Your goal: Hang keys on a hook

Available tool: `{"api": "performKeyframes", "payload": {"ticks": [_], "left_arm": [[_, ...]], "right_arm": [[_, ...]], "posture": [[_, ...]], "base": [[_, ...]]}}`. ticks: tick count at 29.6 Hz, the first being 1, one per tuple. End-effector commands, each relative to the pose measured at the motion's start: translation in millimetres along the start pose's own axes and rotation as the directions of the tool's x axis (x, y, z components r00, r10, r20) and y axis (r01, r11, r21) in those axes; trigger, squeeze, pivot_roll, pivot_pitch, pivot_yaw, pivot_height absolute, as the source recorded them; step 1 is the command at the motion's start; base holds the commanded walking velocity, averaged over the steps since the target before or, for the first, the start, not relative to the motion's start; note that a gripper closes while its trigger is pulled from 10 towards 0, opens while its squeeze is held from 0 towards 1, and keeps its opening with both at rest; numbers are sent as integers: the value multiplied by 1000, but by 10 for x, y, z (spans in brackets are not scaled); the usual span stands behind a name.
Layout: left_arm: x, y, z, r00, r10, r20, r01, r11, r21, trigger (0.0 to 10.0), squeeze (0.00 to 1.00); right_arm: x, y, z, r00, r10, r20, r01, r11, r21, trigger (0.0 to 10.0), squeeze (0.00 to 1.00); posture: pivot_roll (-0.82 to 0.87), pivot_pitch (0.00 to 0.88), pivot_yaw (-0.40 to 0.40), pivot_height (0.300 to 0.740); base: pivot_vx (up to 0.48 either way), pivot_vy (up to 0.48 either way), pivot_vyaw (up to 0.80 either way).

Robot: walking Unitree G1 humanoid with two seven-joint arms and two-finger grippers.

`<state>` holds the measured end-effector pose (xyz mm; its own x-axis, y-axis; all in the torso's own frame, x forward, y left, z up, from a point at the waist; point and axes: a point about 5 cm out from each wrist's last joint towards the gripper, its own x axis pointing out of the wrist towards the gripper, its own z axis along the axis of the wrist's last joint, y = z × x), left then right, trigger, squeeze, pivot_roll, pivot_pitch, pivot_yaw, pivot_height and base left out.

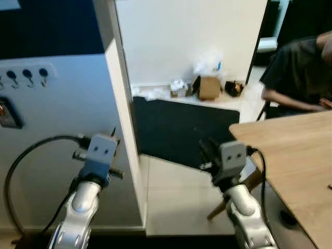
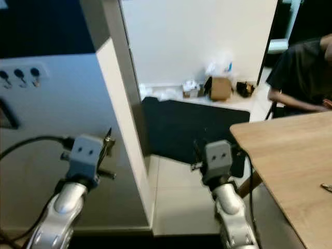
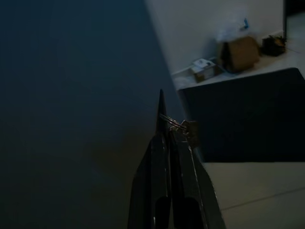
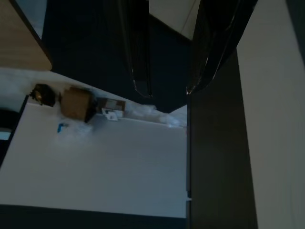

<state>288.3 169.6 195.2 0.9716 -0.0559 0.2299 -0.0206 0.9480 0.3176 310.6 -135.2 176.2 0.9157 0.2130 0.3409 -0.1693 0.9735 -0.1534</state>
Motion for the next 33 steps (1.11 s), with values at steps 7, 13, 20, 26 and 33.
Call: {"api": "performKeyframes", "payload": {"ticks": [7, 13, 20, 26, 33], "left_arm": [[-16, -3, -16, 1000, -6, -3, 6, 1000, 18, 10000, 0], [-19, -8, -29, 1000, -8, -7, 8, 1000, 19, 10000, 0], [-12, -20, -40, 1000, -12, -13, 12, 1000, 21, 10000, 0], [-6, -23, -51, 1000, -15, -20, 15, 1000, 18, 10000, 0], [-8, -22, -65, 1000, -14, -26, 15, 1000, 13, 10000, 0]], "right_arm": [[-32, 14, -55, 1000, -2, -21, 3, 1000, 14, 10000, 0], [-26, 17, -57, 1000, -4, -21, 4, 1000, 14, 10000, 0], [-28, 6, -54, 1000, -11, -18, 11, 1000, 12, 10000, 0], [-32, 13, -55, 1000, -12, -16, 12, 1000, 26, 10000, 0], [-44, 22, -65, 1000, -9, -19, 10, 999, 32, 10000, 0]], "posture": [[110, 127, 67, 740], [108, 127, 67, 740], [106, 124, 68, 740], [104, 123, 69, 740], [103, 121, 70, 740]], "base": [[0, 0, 800], [0, 0, 800], [0, 0, 229], [0, 0, 0], [0, 0, 0]]}}
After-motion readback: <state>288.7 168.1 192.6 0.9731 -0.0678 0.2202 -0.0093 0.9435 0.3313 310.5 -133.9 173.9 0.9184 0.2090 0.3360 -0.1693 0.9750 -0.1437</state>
